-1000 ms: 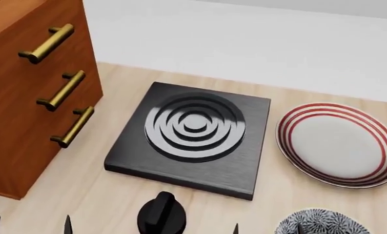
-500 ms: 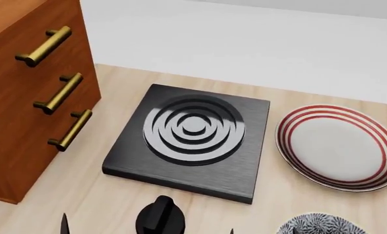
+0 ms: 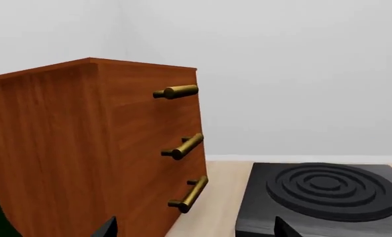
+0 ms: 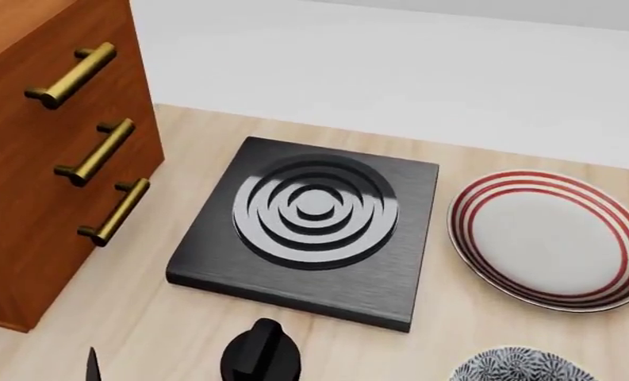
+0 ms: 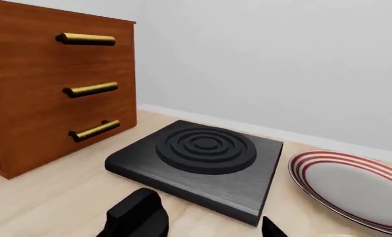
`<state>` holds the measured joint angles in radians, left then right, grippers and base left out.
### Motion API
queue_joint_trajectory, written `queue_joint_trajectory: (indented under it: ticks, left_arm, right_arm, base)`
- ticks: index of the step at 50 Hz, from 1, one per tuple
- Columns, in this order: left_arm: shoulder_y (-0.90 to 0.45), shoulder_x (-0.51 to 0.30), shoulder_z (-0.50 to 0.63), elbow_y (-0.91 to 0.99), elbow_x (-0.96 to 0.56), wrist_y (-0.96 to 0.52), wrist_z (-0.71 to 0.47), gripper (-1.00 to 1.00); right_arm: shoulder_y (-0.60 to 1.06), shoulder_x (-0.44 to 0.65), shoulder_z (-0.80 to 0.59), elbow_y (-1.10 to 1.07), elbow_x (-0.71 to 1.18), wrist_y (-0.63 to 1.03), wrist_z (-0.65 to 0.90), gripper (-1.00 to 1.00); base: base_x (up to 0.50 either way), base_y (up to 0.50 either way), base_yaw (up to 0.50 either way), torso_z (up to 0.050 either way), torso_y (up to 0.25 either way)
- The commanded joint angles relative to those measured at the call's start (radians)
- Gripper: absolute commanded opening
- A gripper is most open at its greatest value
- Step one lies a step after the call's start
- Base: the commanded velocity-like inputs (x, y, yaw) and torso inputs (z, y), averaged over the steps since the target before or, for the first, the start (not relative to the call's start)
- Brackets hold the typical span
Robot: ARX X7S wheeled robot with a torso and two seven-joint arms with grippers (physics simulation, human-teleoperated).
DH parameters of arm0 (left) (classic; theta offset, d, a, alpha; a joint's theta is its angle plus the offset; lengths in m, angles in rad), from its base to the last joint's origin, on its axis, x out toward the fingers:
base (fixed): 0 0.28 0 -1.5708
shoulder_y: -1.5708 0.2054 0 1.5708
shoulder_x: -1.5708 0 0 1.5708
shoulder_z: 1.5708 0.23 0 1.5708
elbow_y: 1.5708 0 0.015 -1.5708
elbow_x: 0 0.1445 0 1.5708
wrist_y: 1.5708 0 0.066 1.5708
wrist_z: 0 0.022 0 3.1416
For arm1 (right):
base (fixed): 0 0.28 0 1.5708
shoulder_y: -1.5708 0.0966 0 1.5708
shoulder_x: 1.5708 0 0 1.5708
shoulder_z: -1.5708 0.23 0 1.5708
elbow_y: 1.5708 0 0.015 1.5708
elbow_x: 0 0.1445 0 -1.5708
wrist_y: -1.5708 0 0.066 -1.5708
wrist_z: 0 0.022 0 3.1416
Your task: Pick up the cream cheese and put it in the bowl.
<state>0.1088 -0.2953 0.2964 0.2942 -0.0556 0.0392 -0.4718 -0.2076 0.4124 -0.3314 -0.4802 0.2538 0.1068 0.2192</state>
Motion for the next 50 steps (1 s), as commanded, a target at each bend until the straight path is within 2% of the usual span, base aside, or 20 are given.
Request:
queue_joint_trajectory:
  ticks: [1, 2, 5, 16, 18, 38, 50]
  left_arm:
    - [0.010, -0.003, -0.005, -0.053, 0.008, 0.065, -0.014, 1.00]
    - [0.009, -0.010, -0.012, 0.012, 0.003, 0.000, -0.019, 1.00]
    - [0.009, -0.015, -0.017, 0.039, -0.002, -0.023, -0.021, 1.00]
    - [0.007, -0.017, -0.013, 0.040, -0.005, -0.024, -0.023, 1.00]
    - [0.005, -0.017, -0.011, 0.036, -0.002, -0.023, -0.024, 1.00]
    - [0.009, -0.026, -0.016, 0.045, -0.003, -0.029, -0.038, 1.00]
    - [0.023, -0.052, -0.074, 0.045, -0.020, -0.036, -0.066, 1.00]
  right_arm:
    - [-0.030, 0.047, -0.029, -0.056, 0.059, 0.045, -0.057, 1.00]
    - [-0.030, 0.049, -0.030, -0.056, 0.061, 0.052, -0.056, 1.00]
    - [-0.034, 0.061, -0.040, -0.070, 0.075, 0.071, -0.070, 1.00]
    - [-0.033, 0.077, -0.066, -0.086, 0.077, 0.135, -0.069, 1.00]
    - [-0.025, 0.080, -0.070, -0.080, 0.127, 0.156, -0.099, 1.00]
    - [0.001, 0.075, -0.111, -0.032, 0.122, 0.178, -0.123, 1.00]
    - [0.016, 0.070, -0.124, -0.016, 0.121, 0.182, -0.129, 1.00]
  base:
    - [0.00, 0.00, 0.00, 0.000, 0.000]
    - [0.00, 0.00, 0.00, 0.000, 0.000]
    - [0.00, 0.00, 0.00, 0.000, 0.000]
    - [0.00, 0.00, 0.00, 0.000, 0.000]
    - [0.00, 0.00, 0.00, 0.000, 0.000]
    - [0.00, 0.00, 0.00, 0.000, 0.000]
    - [0.00, 0.00, 0.00, 0.000, 0.000]
